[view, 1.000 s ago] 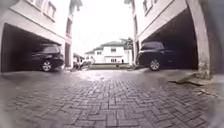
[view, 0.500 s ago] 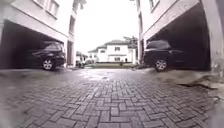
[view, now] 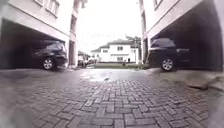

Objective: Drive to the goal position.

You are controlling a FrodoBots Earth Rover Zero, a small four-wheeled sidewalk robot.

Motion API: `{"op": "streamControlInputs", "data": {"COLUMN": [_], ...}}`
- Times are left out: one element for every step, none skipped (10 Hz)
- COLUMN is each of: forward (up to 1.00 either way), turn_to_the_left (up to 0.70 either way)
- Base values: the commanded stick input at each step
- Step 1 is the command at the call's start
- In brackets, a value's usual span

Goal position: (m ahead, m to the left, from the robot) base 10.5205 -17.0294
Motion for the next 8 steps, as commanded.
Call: {"op": "streamControlInputs", "data": {"forward": [0.70, 0.70, 0.70, 0.70, 0.70, 0.70, 0.70, 0.70], "turn_to_the_left": [0.00, 0.00, 0.00, 0.00, 0.00, 0.00, 0.00, 0.00]}}
